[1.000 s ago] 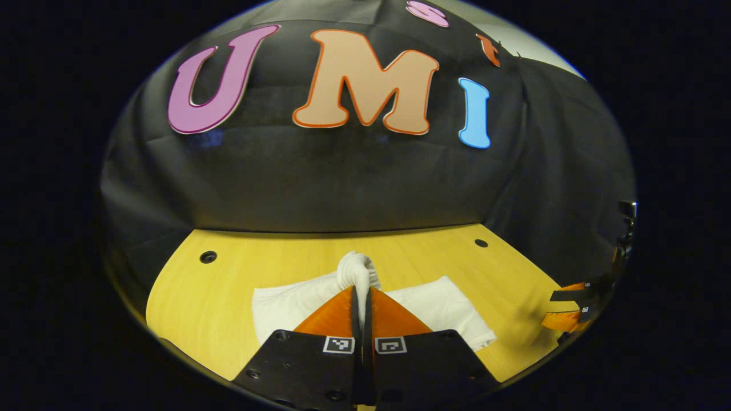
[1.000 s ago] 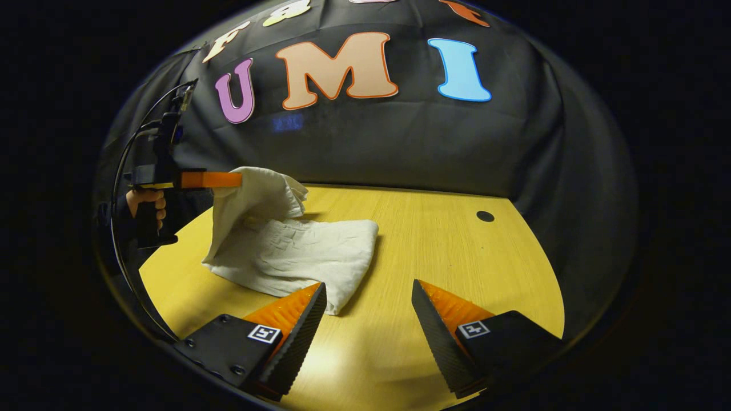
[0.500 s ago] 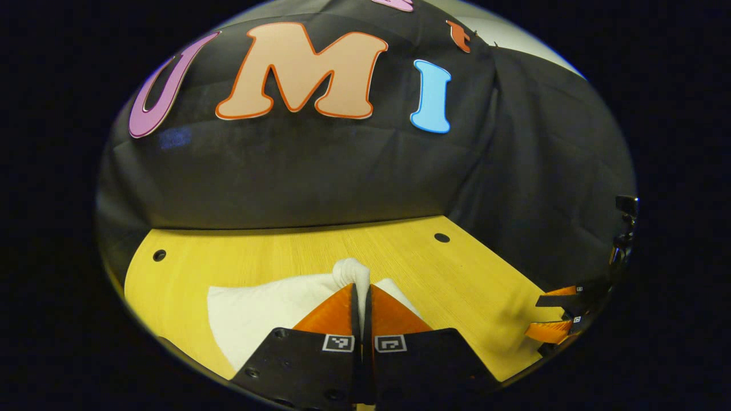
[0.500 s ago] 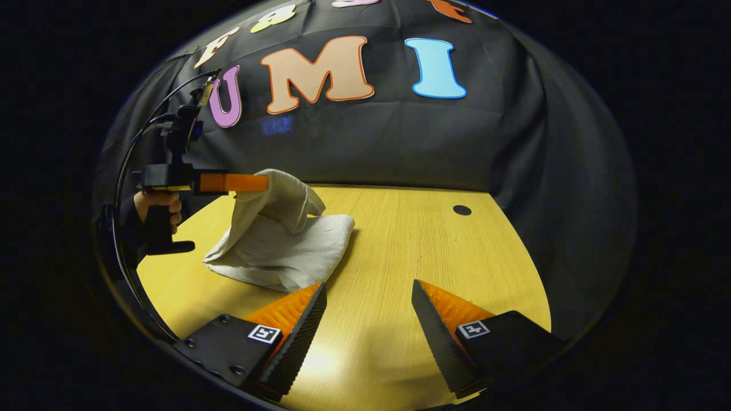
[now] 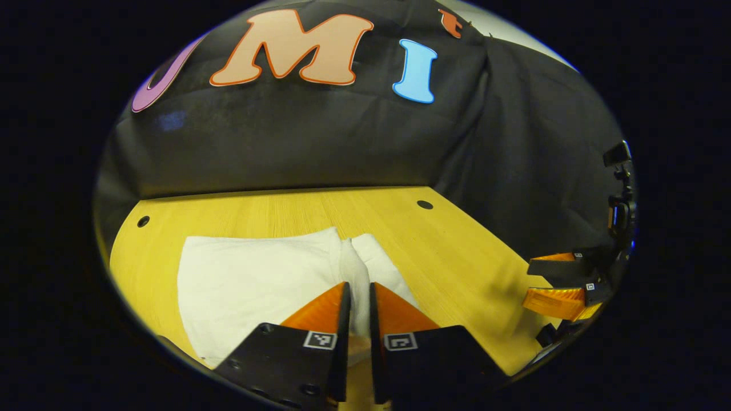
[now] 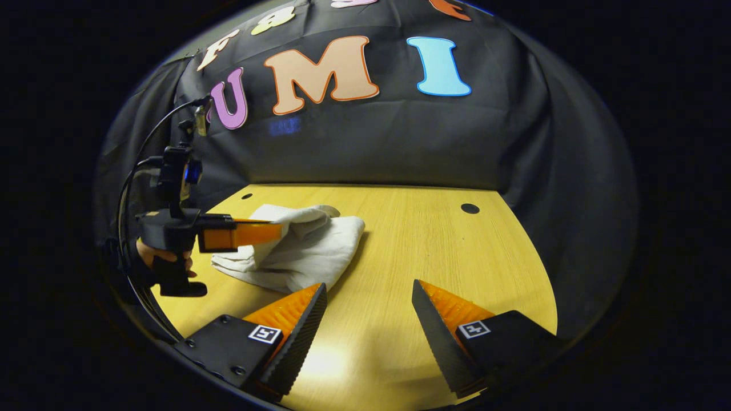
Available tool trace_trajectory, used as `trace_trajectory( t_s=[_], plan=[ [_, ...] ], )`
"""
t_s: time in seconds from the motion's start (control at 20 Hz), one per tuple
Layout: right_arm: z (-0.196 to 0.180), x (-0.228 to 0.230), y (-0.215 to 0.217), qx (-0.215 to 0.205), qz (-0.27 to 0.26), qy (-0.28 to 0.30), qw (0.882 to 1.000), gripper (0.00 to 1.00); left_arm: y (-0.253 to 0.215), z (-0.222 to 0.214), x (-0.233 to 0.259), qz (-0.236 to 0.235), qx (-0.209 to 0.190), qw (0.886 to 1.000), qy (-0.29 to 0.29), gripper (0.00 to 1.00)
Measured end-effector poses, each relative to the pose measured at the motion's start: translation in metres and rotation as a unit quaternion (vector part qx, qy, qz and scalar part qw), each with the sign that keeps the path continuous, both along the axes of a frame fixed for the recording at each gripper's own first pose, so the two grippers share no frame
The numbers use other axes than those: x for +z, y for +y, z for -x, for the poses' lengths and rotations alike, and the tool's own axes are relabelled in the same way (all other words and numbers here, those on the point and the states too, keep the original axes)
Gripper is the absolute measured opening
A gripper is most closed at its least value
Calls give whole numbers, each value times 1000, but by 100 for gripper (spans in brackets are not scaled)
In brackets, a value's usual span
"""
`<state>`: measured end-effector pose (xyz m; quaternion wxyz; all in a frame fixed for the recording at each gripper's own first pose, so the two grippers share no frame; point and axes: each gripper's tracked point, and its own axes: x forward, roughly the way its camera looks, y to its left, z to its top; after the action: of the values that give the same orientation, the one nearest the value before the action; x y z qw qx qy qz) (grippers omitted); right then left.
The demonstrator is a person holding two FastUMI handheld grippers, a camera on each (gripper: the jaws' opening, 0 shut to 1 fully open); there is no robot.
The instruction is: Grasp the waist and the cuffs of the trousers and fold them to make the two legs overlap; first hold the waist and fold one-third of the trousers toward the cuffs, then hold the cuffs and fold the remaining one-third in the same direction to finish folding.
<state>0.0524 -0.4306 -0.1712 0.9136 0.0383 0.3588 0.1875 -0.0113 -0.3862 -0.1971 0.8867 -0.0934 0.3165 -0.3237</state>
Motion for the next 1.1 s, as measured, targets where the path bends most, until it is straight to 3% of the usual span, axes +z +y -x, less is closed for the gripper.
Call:
trace_trajectory(
  t_s=[0.2, 0.5, 0.6, 0.65, 0.75, 0.85, 1.1],
  plan=[
    [-12, 26, 22, -25, -14, -34, 999, 96, 25, 0, 30, -4, 13, 998, -58, 100],
    [-44, 95, 57, -64, -23, -123, 990, 97, 127, -14, 79, -41, 100, 986, -126, 95],
    [-55, 121, 62, -83, -20, -158, 984, 96, 172, -22, 91, -64, 135, 978, -144, 95],
    [-60, 135, 65, -91, -16, -175, 980, 92, 194, -23, 98, -72, 151, 974, -150, 95],
    [-66, 162, 70, -103, -11, -210, 972, 96, 232, -28, 112, -76, 182, 967, -158, 95],
    [-70, 186, 74, -116, -14, -238, 964, 92, 266, -31, 125, -79, 210, 960, -169, 95],
    [-75, 217, 86, -137, -32, -268, 953, 96, 325, -36, 156, -107, 263, 934, -219, 95]
  ],
)
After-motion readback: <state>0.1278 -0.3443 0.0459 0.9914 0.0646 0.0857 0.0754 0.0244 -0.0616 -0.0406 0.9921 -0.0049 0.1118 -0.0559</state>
